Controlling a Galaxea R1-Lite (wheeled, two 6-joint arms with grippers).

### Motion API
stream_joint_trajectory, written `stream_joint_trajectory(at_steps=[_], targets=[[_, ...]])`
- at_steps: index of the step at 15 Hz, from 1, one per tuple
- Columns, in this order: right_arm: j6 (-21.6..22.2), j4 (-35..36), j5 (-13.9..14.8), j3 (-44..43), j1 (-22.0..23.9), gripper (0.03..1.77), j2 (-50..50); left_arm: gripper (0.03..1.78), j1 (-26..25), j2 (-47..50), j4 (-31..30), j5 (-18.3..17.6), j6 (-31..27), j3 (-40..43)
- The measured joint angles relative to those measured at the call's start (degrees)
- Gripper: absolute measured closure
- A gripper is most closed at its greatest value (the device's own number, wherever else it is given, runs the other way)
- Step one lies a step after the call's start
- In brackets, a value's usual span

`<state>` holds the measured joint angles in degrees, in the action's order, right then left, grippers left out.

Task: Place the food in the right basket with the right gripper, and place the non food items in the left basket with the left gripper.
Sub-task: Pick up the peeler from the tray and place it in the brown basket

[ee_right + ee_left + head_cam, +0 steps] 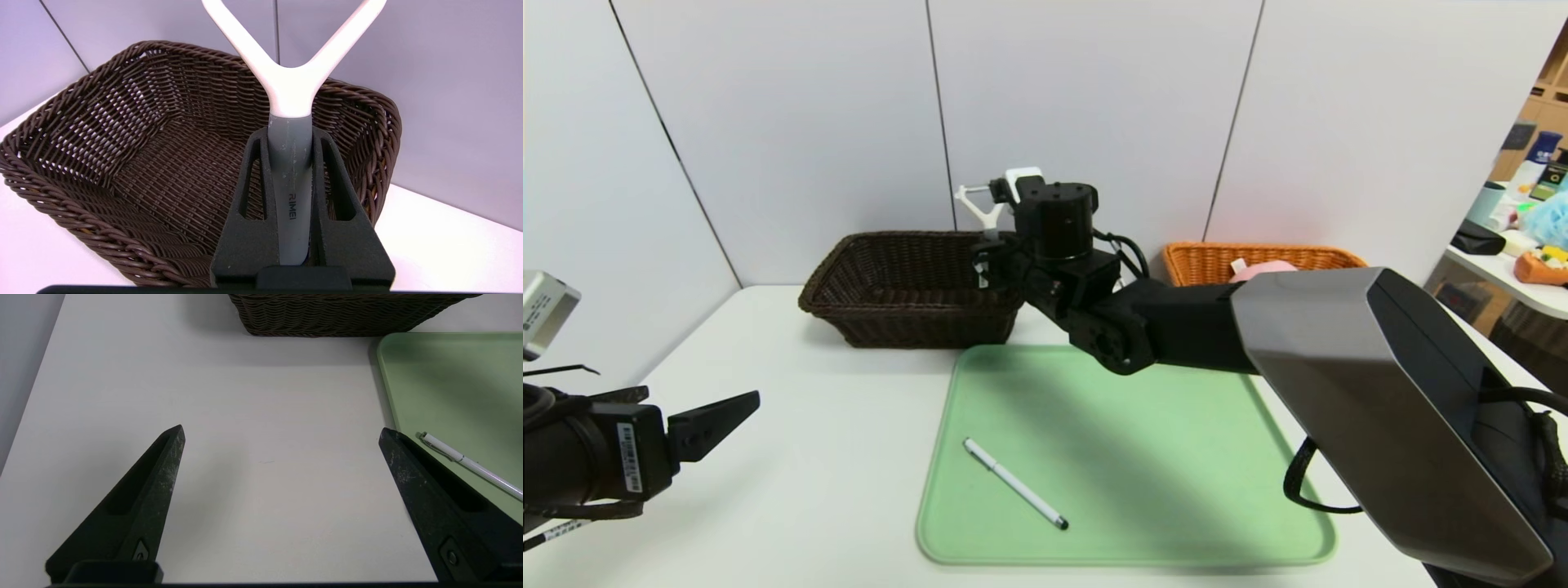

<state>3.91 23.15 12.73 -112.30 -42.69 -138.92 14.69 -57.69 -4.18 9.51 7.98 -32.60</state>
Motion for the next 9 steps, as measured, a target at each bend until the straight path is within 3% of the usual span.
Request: stream_joint_trajectory(at_steps=[1,5,9], targets=[[-0.4,0.0,0.0,0.0,-0.2,1.56,-0.1,0.12,0.0,0.0,0.0,0.0,0.0,0.0],[-2.1,0.2,0.0,0.0,-0.1,0.97,-0.2,0.12,0.0,-0.2,0.0,0.0,0.0,0.1],[-2.0,0.1,0.0,0.0,-0.2,0.62,0.2,0.12,0.0,-0.2,0.0,0.0,0.0,0.0]])
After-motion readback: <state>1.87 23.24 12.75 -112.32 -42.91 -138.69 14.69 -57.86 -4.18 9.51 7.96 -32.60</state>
